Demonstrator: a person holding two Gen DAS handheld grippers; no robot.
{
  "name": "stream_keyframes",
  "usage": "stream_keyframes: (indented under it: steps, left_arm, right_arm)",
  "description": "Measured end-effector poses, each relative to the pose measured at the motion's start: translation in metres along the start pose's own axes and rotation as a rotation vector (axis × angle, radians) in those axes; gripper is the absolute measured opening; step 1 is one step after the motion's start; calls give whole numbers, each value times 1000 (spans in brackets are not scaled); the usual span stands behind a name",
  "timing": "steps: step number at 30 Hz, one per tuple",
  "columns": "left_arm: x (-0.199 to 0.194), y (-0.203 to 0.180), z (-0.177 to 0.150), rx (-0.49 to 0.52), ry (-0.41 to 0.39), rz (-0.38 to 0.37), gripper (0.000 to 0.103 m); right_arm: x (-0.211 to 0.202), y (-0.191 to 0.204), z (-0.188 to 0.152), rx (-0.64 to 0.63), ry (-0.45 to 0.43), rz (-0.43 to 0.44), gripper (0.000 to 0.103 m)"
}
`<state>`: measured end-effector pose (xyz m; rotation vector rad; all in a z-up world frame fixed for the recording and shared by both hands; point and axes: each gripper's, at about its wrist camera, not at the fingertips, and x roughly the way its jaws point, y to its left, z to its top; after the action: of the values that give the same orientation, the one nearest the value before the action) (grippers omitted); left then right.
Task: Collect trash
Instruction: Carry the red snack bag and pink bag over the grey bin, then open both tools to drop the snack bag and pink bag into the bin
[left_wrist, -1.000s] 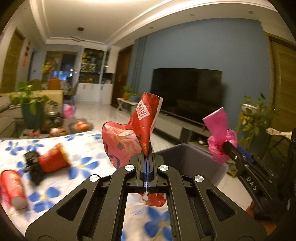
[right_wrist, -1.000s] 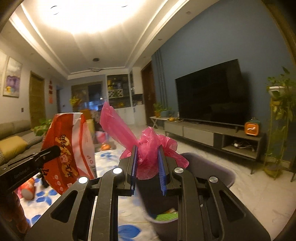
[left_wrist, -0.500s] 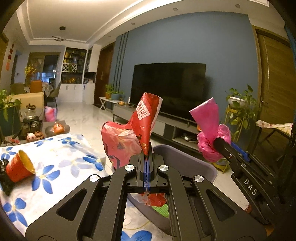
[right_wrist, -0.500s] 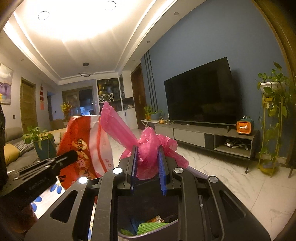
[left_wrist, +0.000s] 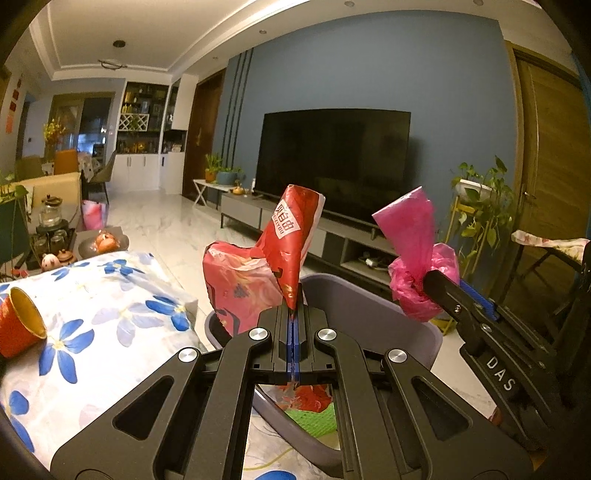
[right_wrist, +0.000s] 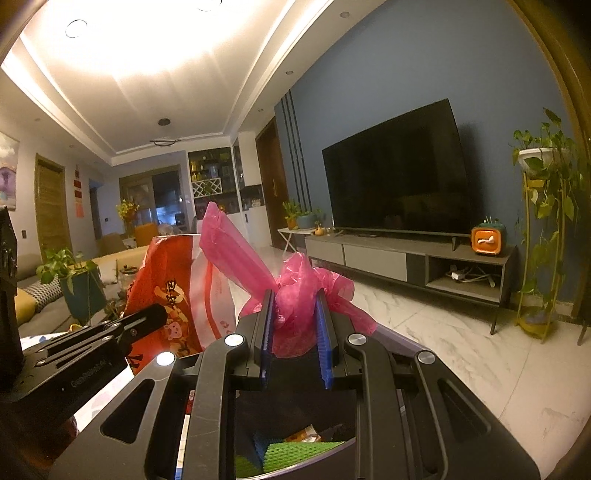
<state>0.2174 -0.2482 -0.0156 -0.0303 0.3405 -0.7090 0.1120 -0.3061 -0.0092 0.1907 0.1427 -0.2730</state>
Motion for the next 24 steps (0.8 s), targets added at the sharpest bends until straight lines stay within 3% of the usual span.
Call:
stream_keyframes:
  steps: [11, 13, 14, 15, 16, 17, 18, 24]
  left_arm:
    - [21, -2, -4, -1, 37, -15, 0]
    - [25, -1, -5, -4, 56, -21, 1]
    - [27, 0, -4, -4, 61, -21, 7]
    - [28, 0, -4, -4, 64, -20, 22]
    - [28, 2, -5, -8, 62, -17, 32]
    - [26, 3, -5, -18, 53, -18, 52]
    - [24, 5, -6, -30, 40, -17, 62]
    - [12, 23, -8, -77, 16, 72, 76]
  right_arm:
    - [11, -4, -4, 6, 14, 0, 24]
    - [12, -7, -5, 9, 16, 3, 35]
    - [12, -7, -5, 11, 17, 1, 40]
    - [12, -7, -5, 16, 17, 4, 49]
    - [11, -9, -5, 23, 15, 8, 50]
    - [11, -9, -5, 23, 15, 2, 50]
    - [11, -10, -5, 23, 15, -4, 50]
    - [3, -15, -6, 29, 11, -31, 56]
